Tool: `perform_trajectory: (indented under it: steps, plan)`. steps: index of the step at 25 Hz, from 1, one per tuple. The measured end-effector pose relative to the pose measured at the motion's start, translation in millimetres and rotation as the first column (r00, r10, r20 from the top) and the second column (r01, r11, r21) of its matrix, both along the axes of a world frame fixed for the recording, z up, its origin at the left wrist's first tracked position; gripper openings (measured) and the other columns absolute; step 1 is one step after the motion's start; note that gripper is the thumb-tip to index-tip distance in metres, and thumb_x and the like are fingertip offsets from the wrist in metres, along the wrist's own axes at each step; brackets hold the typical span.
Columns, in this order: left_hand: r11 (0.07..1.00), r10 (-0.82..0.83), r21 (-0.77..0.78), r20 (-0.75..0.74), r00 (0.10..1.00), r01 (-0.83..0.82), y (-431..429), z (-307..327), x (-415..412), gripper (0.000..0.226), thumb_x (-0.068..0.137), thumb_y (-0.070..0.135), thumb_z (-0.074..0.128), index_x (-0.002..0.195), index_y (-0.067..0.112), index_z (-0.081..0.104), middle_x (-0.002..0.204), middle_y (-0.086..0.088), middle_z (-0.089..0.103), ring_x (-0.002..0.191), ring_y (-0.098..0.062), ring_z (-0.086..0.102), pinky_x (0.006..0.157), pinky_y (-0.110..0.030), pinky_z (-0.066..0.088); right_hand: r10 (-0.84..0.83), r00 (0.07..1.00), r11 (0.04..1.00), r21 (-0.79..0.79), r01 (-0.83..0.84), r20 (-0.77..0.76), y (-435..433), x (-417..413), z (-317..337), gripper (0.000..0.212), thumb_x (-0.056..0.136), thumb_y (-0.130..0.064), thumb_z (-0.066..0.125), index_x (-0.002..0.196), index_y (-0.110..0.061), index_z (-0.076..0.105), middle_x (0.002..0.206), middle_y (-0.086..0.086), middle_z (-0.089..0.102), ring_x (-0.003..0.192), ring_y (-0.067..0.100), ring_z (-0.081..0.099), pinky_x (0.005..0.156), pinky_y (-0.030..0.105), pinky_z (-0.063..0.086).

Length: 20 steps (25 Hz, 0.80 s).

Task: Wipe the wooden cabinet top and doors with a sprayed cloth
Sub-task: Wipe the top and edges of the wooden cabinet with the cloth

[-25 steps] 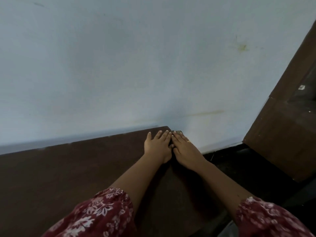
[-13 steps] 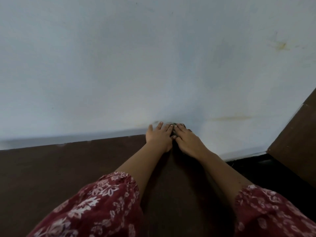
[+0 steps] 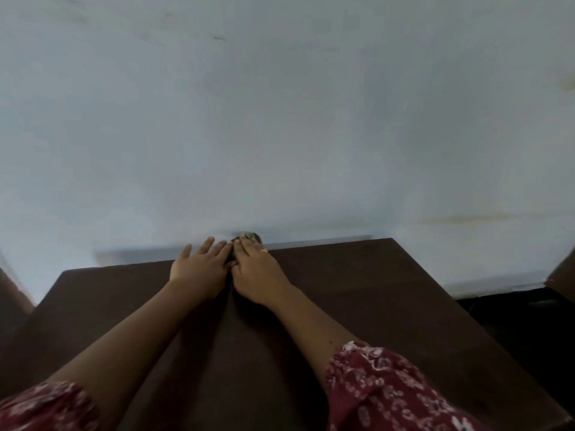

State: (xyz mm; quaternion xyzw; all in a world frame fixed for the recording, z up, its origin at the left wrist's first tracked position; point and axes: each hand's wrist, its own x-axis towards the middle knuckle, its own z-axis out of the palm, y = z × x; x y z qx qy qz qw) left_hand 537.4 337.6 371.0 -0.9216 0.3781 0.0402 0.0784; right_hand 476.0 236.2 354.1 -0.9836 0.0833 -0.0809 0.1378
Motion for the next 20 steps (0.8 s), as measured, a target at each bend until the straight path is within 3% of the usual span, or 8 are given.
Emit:
perform_trajectory:
  steps: [4,8,10,13,20]
  plan:
    - [0.999,-0.037,-0.040,-0.034,0.999,0.036,25,0,2,0.058,0.102,0.031,0.019,0.150,0.018,-0.011,0.160,0.002,-0.013,0.148,-0.016,-0.012,0.121,-0.039,0.000,0.054,0.998,0.998,-0.024,-0.055,-0.013,23,-4,-5,0.056,0.097,-0.019,0.028,0.146,0.006,0.014,0.157,0.024,0.011,0.147,0.032,0.007,0.122,0.036,0.001]
    - [0.959,-0.239,-0.170,-0.059,0.969,0.226,13,-5,-16,0.056,0.102,0.032,0.019,0.150,0.020,-0.007,0.160,0.004,-0.010,0.148,-0.013,-0.010,0.119,-0.034,-0.004,-0.078,0.996,0.978,-0.198,0.069,-0.039,-2,-50,-3,0.077,0.080,-0.039,0.001,0.149,-0.009,0.012,0.160,0.009,0.011,0.148,0.024,0.005,0.120,0.037,0.000]
    - [0.947,-0.265,-0.195,-0.038,0.963,0.253,10,-8,-22,0.056,0.101,0.035,0.019,0.151,0.023,-0.004,0.161,0.006,-0.007,0.148,-0.011,-0.007,0.119,-0.034,-0.005,-0.135,0.989,0.981,-0.146,0.125,-0.058,-6,-58,0,0.062,0.092,-0.033,0.011,0.149,-0.010,0.012,0.161,0.007,0.008,0.149,0.021,0.000,0.120,0.034,-0.001]
    - [0.966,-0.193,-0.176,-0.016,0.981,0.187,9,-6,-20,0.055,0.100,0.038,0.013,0.151,0.023,-0.004,0.160,0.008,-0.006,0.148,-0.010,-0.008,0.120,-0.039,-0.008,-0.101,0.993,0.994,-0.050,0.098,-0.060,5,-45,8,0.054,0.099,-0.018,0.029,0.149,-0.006,0.012,0.161,0.009,0.007,0.149,0.018,0.000,0.118,0.025,-0.001]
    - [0.989,0.034,-0.145,-0.041,0.999,-0.040,70,-7,23,0.055,0.099,0.033,0.012,0.150,0.025,-0.008,0.160,0.010,-0.010,0.147,-0.008,-0.010,0.119,-0.041,-0.008,0.026,0.999,0.995,-0.090,-0.030,-0.043,65,22,4,0.054,0.099,-0.016,0.029,0.147,0.000,0.012,0.159,0.015,0.011,0.148,0.023,0.006,0.118,0.026,-0.003]
